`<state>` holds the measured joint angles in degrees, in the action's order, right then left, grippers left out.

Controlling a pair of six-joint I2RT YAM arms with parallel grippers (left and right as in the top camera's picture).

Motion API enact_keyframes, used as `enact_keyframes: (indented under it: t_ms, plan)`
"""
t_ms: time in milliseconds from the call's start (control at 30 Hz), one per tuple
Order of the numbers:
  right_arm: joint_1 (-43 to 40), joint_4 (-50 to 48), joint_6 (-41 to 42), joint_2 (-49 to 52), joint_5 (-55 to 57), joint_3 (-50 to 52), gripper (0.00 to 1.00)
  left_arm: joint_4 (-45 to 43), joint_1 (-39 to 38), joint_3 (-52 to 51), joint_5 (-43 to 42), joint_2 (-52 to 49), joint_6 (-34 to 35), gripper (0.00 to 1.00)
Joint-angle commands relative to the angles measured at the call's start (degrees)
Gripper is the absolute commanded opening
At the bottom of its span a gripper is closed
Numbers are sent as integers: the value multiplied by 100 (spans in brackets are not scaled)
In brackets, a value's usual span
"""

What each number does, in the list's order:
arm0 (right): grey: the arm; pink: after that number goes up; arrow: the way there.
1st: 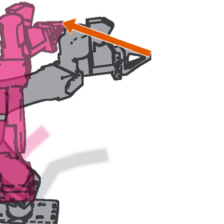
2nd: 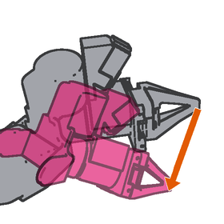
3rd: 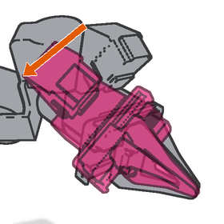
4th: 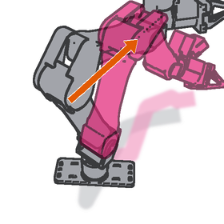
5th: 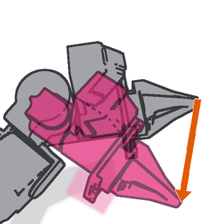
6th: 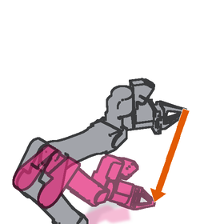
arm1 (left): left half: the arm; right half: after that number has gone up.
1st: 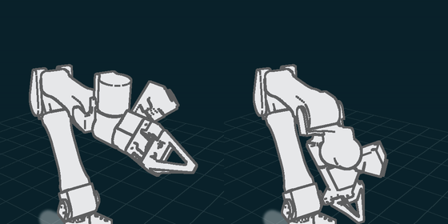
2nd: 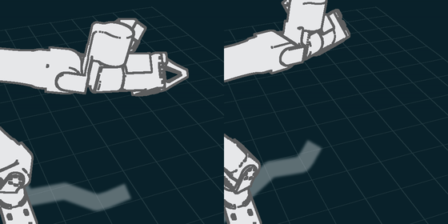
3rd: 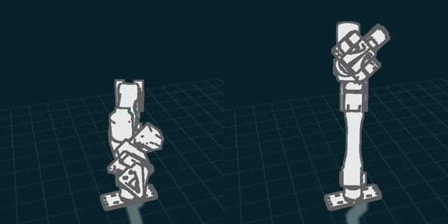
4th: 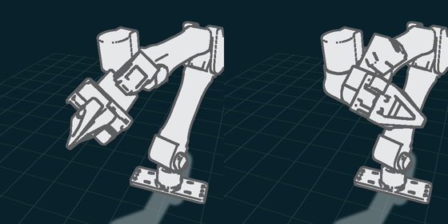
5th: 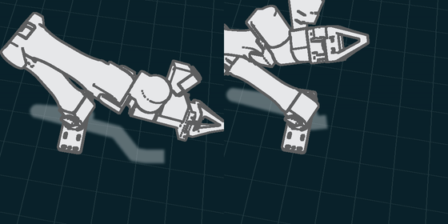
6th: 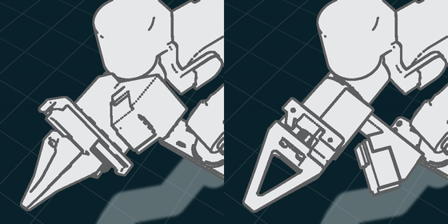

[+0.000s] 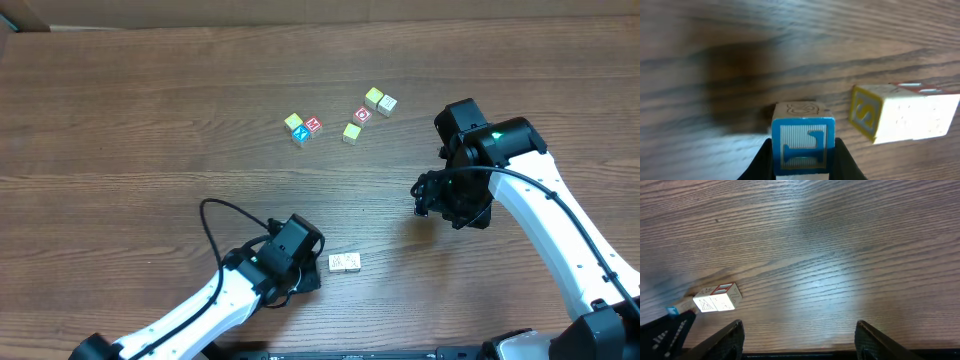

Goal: Flip 5 blocks
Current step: 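Lower the blue block beside the M block and release it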

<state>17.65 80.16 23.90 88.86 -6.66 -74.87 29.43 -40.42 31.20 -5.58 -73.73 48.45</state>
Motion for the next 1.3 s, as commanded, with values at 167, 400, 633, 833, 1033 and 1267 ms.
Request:
enact_keyframes:
  t_ms: [167, 400, 633, 833, 1033, 1267]
  plan:
    - [-4, 17, -39, -111, -9, -111, 72, -387, -22, -35, -190, -308, -345, 4]
    - [-4, 13, -39, -111, -11, -111, 72, -380, -22, -35, -192, -308, -345, 15]
    - [-4, 15, -39, -111, -11, -111, 72, -376, -22, -35, -197, -308, -345, 22]
    - [-4, 35, -39, -111, -11, -111, 72, -380, -22, -35, -195, -304, -350, 31]
    - [-4, 42, -39, -111, -11, -111, 72, -382, -22, -35, -192, -297, -374, 40]
    - [-4, 66, -42, -111, -11, -111, 72, -380, -22, -33, -188, -256, -442, 42]
